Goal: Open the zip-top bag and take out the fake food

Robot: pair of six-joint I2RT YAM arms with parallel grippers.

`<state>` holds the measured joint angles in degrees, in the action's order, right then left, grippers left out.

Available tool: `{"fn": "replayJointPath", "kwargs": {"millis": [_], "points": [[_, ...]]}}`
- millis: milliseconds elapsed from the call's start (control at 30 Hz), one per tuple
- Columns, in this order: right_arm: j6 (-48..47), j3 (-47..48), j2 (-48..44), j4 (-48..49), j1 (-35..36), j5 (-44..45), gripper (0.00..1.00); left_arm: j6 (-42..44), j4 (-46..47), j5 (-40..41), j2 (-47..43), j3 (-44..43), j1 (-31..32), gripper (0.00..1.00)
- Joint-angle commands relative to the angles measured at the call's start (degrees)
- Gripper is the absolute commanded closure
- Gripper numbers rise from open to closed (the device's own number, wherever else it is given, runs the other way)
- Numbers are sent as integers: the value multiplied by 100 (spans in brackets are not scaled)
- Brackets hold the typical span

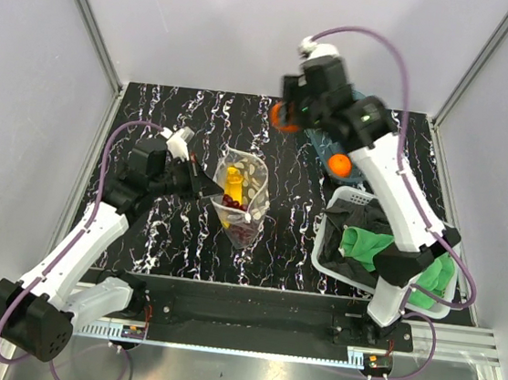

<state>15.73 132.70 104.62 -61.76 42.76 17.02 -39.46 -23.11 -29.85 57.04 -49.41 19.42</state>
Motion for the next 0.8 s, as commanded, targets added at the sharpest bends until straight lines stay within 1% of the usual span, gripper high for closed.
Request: {"fn": "replayJointPath", "kwargs": {"millis": [0,67,100,167,200,267,300,333,433,633,667,767], "points": [[-105,142,23,-170,-1075,355,85,228,97,-223,-210,-51,18,100],[-105,-95,102,-83,-1409,451,85,325,70,-250,-210,-121,27,100],[-61,-191,181,-56,-1742,478,85,360,70,-259,-210,-139,27,100],[70,-569,243,31,-2034,417,84,465,53,-285,-193,-218,18,100],[123,-901,287,154,-2366,373,83,501,61,-302,-167,-245,18,100],[246,-1289,322,365,-2701,92,83,580,44,-399,-123,-332,18,100],[282,-1665,375,584,-2851,13,83,597,35,-425,-114,-350,18,100],[291,-1834,384,716,-3131,-223,83,624,44,-469,-114,-376,18,100],[133,-2151,603,1069,-3396,-296,83,685,35,-531,-157,-464,18,100],[-87,-2117,1139,1087,-3599,-365,78,747,-18,-628,-176,-535,18,100],[-87,-2126,1183,1096,-3634,-400,76,738,-18,-680,-149,-544,18,100],[-87,-2091,1368,1104,-3661,-506,57,695,9,-716,-88,-596,18,100]]}}
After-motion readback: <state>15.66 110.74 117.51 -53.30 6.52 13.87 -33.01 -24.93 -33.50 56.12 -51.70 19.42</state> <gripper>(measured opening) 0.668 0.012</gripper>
